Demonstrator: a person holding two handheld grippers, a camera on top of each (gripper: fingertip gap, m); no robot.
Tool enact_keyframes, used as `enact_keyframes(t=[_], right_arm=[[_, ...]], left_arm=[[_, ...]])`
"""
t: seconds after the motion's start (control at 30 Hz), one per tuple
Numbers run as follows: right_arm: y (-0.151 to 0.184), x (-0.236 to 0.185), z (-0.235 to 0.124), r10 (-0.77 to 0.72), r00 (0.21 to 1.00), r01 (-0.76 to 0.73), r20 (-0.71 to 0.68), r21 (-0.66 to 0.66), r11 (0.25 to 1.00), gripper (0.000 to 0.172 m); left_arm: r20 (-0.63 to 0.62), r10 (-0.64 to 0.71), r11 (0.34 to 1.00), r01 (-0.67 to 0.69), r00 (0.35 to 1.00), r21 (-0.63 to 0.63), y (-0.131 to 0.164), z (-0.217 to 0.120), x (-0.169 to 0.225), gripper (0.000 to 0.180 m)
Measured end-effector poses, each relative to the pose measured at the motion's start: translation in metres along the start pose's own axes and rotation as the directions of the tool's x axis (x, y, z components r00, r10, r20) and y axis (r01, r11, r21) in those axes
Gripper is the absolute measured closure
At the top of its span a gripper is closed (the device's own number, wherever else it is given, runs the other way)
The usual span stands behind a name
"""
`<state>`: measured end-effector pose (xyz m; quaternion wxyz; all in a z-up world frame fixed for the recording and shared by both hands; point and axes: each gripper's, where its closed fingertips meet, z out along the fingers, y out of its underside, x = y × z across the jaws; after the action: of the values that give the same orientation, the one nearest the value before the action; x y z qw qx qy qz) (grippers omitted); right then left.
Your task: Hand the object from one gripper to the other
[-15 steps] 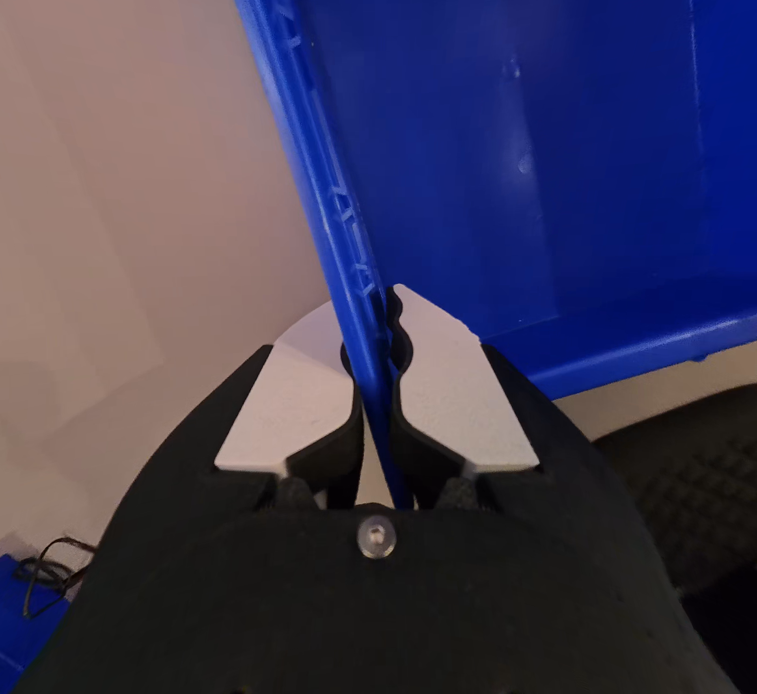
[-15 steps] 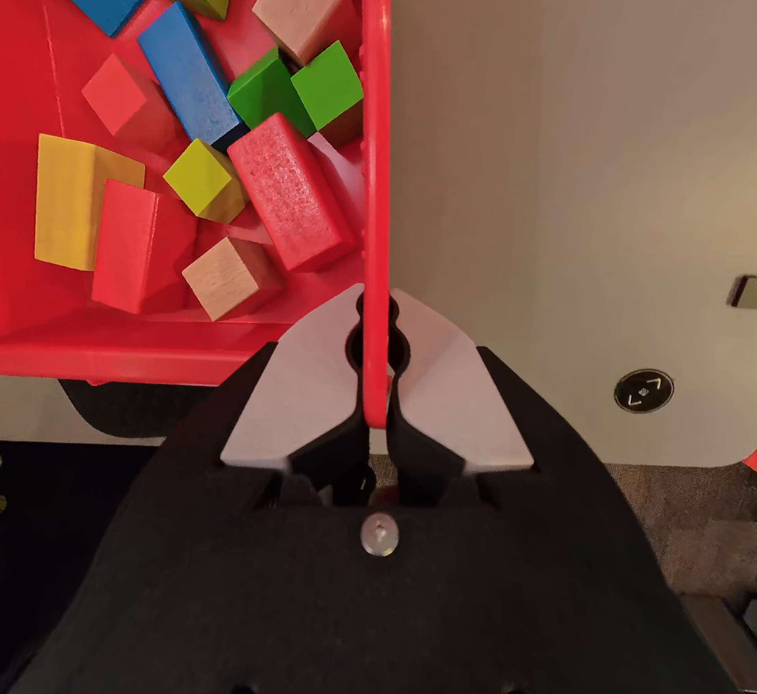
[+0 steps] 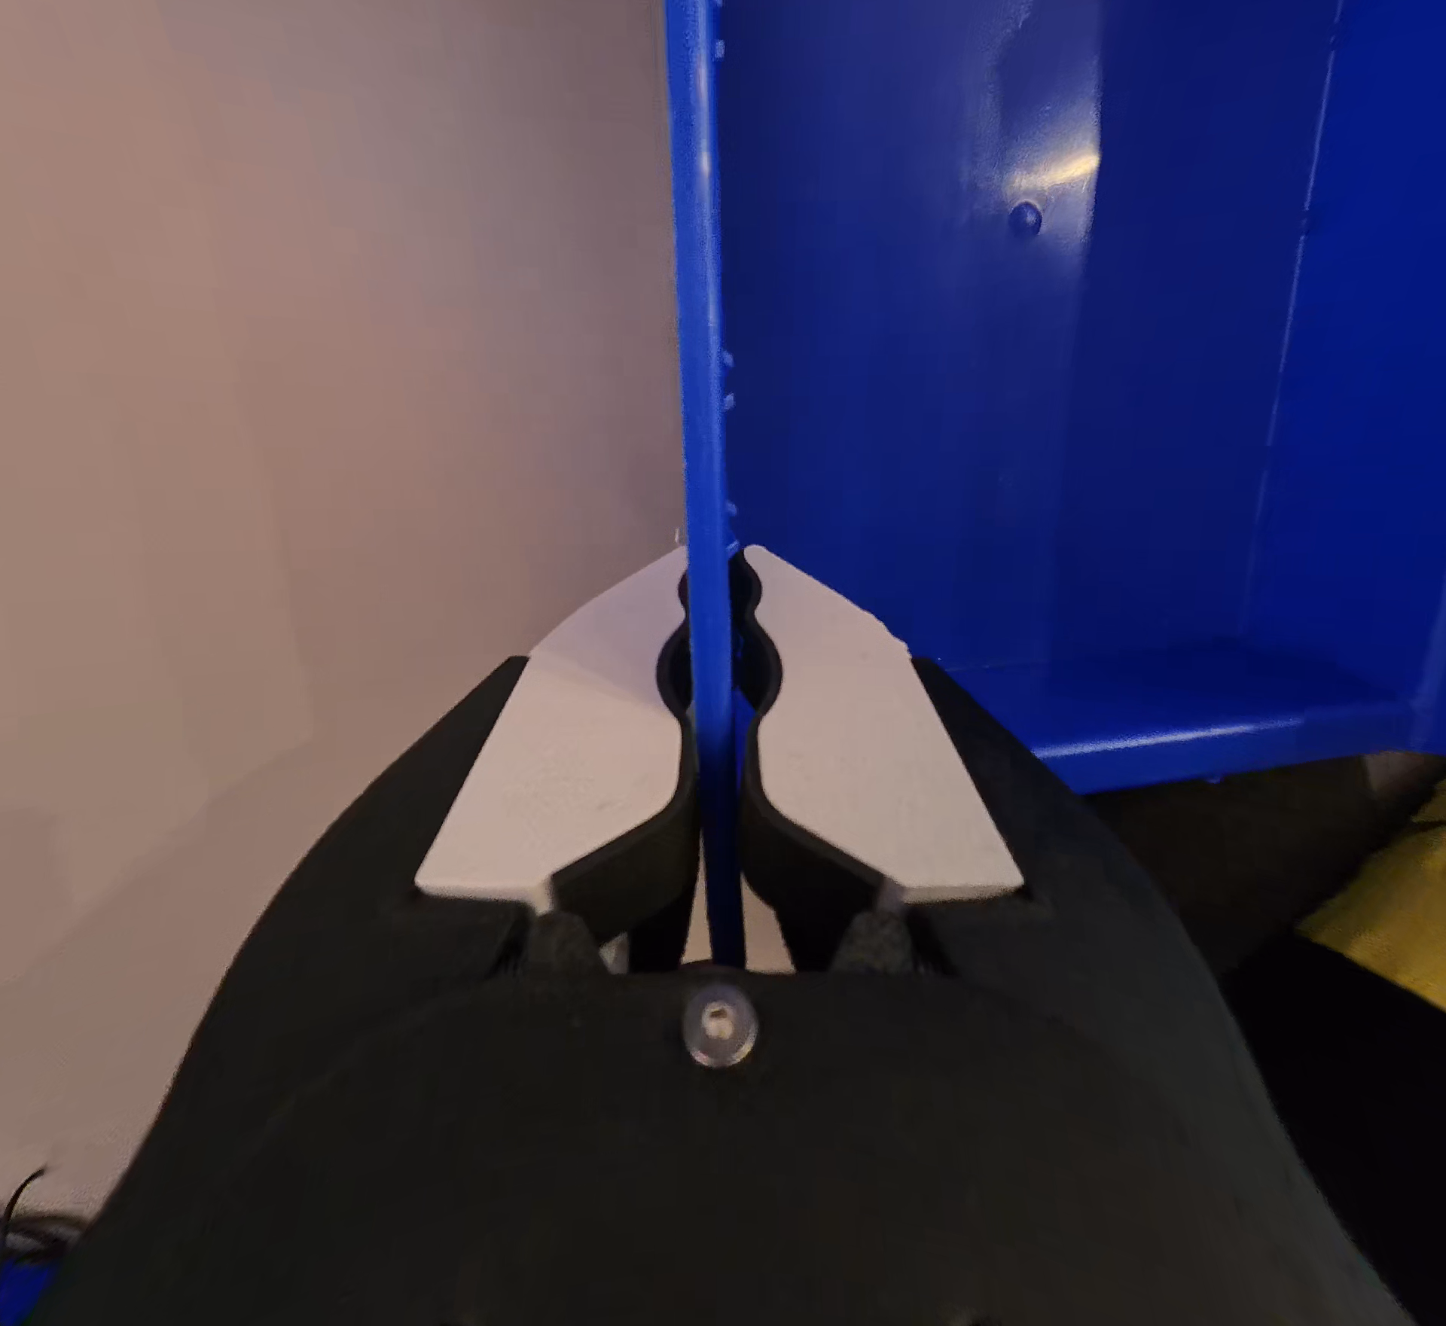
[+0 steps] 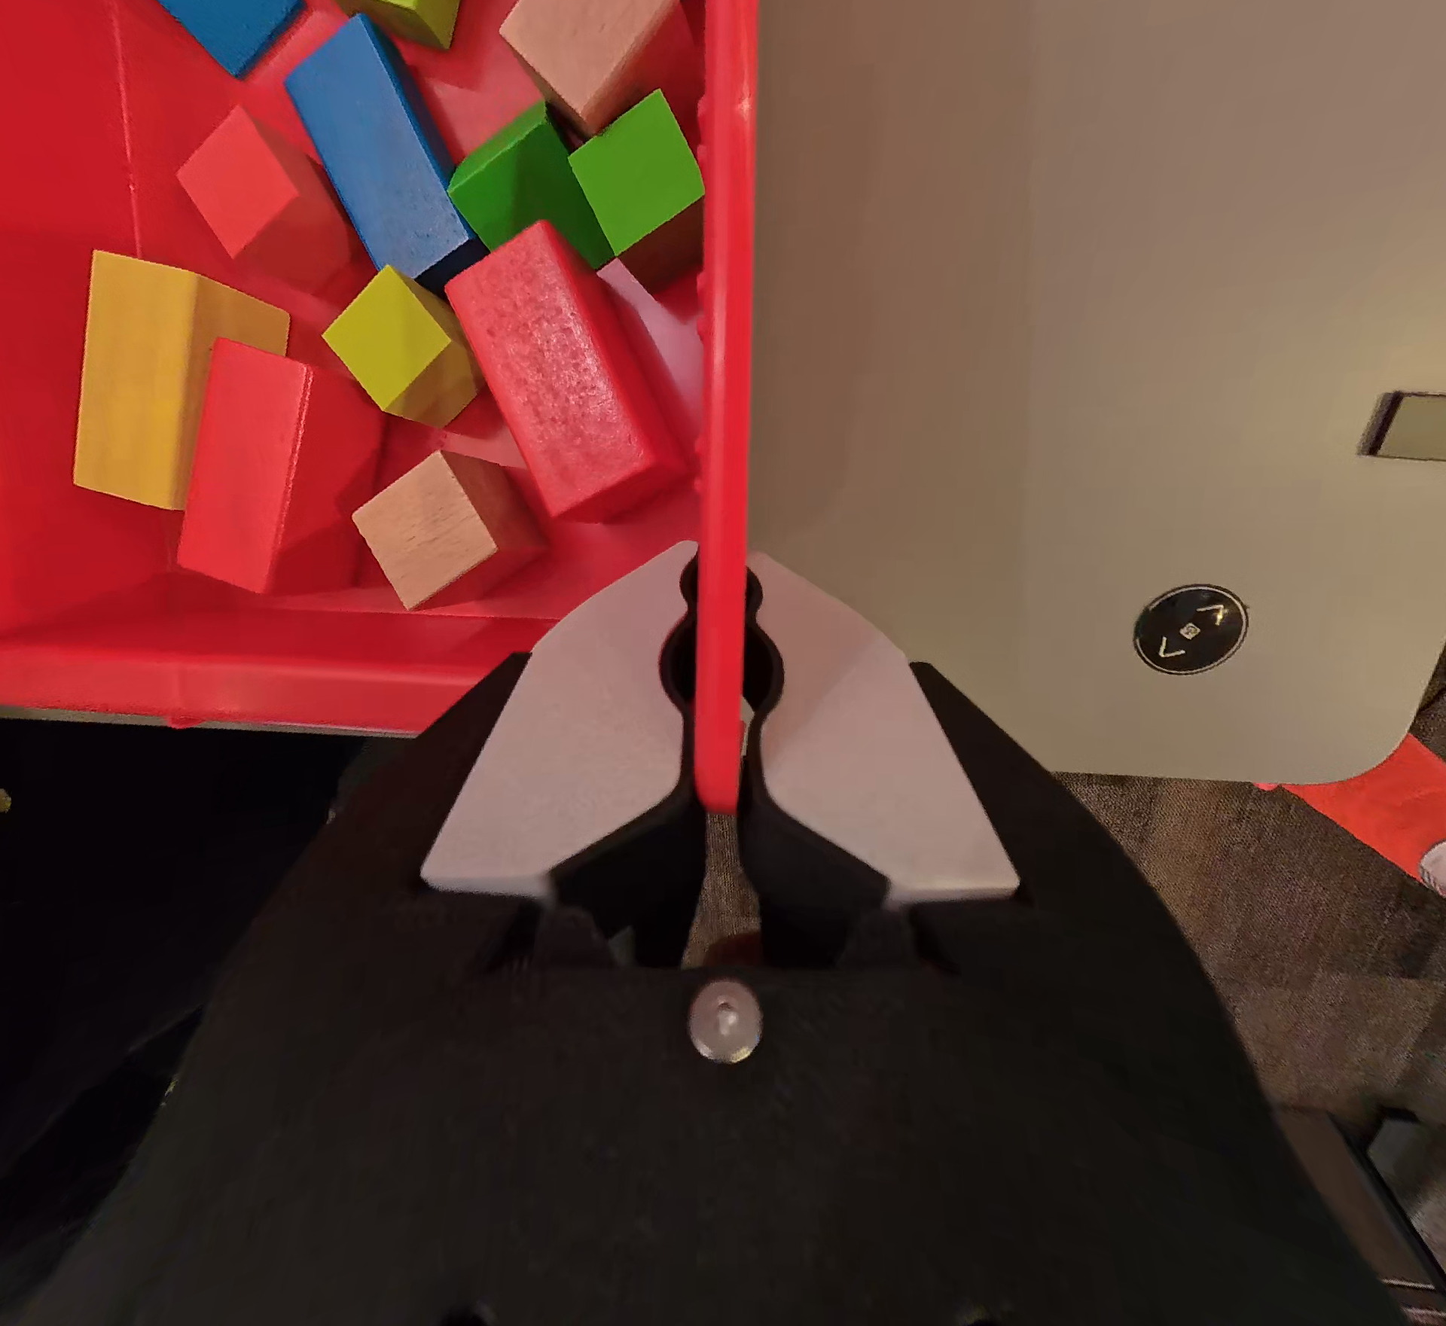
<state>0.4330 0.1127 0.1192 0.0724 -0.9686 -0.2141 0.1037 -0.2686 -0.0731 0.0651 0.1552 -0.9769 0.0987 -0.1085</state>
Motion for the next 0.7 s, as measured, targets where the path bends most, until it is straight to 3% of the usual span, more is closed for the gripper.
enact_keyframes(t=[0.27, 0.7], right_arm=[[0.016, 0.029, -0.005, 0.01, 1.0, -0.01, 0.017, 0.008, 1.0, 0.168], [0.047, 0.071, -0.014, 0.046, 0.998, -0.047, 0.031, 0.035, 0.998, 0.167]], left_arm=[[-0.079, 0.037, 0.999, -0.038, 0.996, -0.013, -0.065, 0.04, 0.083, 0.174], [-0.106, -0.002, 1.0, 0.002, 0.994, 0.0, -0.189, 0.096, 0.162, 0.174]])
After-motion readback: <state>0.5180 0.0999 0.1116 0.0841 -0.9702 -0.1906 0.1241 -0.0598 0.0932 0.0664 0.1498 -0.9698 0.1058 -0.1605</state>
